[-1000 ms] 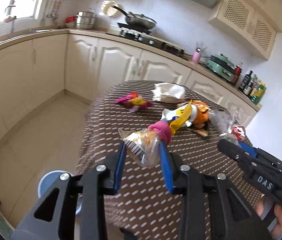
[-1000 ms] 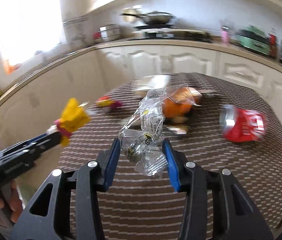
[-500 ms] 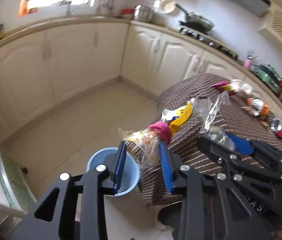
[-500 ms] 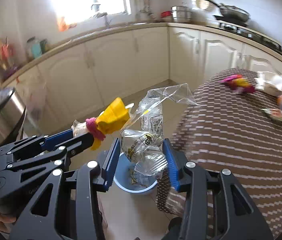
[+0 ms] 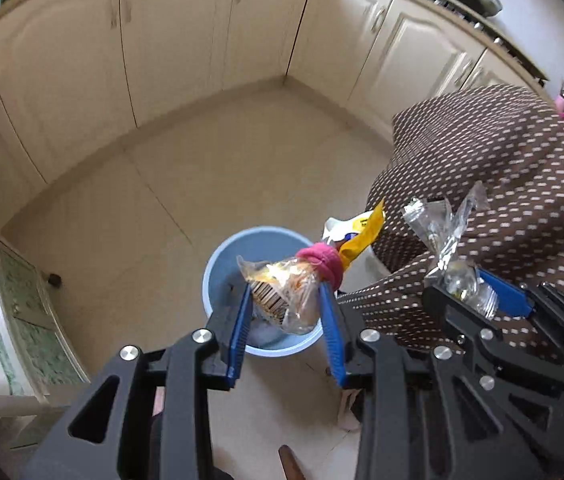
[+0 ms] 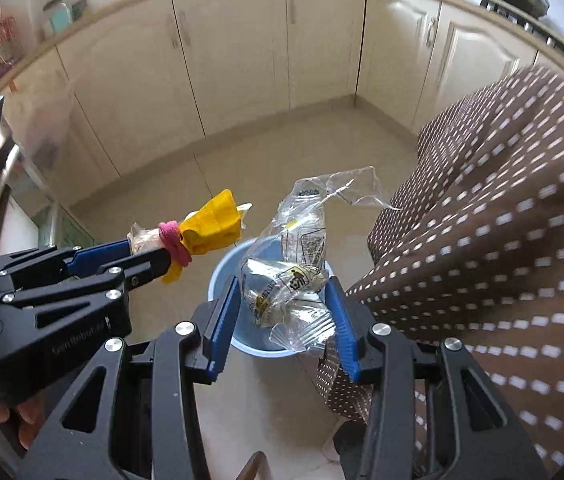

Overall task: Collect trash
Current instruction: 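Carry both items over the blue bin and open both tools to drop them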

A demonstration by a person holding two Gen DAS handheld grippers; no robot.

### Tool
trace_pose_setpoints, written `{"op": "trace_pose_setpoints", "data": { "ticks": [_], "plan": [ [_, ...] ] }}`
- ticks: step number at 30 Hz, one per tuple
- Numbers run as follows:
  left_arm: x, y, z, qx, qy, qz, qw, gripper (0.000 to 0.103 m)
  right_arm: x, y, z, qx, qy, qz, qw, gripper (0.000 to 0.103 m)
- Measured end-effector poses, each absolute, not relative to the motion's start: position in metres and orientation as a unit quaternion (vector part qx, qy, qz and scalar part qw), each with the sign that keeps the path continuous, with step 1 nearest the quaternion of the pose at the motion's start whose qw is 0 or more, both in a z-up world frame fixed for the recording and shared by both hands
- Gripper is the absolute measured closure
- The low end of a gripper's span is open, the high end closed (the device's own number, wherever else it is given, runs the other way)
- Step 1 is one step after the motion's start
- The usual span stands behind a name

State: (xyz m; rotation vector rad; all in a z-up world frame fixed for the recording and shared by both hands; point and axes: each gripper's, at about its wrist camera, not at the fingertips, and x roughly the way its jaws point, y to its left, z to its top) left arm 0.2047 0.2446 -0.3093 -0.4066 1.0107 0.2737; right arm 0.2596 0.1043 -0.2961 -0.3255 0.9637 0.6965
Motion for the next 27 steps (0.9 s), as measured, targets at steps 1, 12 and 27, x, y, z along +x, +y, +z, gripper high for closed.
{"op": "trace_pose_setpoints", "data": {
  "ticks": [1, 12, 27],
  "plan": [
    [0.211, 0.249, -0.317, -0.196, 0.486, 0.131, 0.842, 0.071, 0.262, 0.106, -0.301, -0.154, 0.455, 0.327, 0.814, 0.061],
    [0.261, 0.264, -0.344, -0.227, 0.490, 0.130, 0.832, 0.054, 0.284, 0.125, -0.331, -0.161, 0.472, 0.317, 0.807, 0.060],
    [0.224, 0.270, -0.330, -0.222, 0.477, 0.156, 0.836, 0.050, 0.290, 0.134, -0.330, -0.152, 0.469, 0.325, 0.807, 0.059]
  ]
}}
